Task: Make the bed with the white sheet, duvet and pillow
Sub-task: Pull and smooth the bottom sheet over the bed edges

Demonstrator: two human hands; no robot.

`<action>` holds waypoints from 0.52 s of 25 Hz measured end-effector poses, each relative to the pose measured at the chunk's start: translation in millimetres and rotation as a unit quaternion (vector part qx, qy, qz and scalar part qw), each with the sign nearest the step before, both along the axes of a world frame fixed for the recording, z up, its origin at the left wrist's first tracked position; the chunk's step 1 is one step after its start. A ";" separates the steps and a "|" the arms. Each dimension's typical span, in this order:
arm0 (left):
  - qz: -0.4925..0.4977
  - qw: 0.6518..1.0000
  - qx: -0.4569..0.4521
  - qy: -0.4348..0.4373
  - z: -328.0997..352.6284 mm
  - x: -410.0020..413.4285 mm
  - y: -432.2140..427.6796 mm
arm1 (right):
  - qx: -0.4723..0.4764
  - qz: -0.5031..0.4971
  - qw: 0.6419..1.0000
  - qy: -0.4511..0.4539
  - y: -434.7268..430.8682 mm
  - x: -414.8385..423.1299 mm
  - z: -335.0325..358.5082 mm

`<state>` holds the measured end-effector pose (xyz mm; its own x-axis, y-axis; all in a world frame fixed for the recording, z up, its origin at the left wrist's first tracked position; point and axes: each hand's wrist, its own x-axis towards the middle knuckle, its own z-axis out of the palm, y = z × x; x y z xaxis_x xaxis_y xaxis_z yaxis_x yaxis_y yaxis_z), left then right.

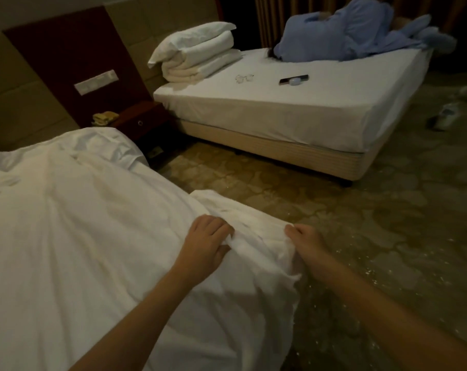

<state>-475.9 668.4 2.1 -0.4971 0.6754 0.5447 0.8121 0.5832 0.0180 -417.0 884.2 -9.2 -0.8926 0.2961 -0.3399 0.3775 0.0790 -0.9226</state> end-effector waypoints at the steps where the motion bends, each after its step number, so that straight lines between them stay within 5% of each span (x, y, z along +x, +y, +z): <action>1: 0.001 0.999 0.037 -0.006 12.6 -0.3 9.0 | -0.017 -0.037 0.999 0.032 10.7 8.3 12.2; 6: 0.051 0.985 0.160 -0.029 58.3 -19.1 48.8 | -0.069 -0.200 0.965 0.157 81.5 28.4 54.4; 13: 0.090 0.982 -0.140 -0.087 -48.9 -21.3 80.2 | 0.034 -0.213 0.972 -0.089 87.3 45.4 -76.0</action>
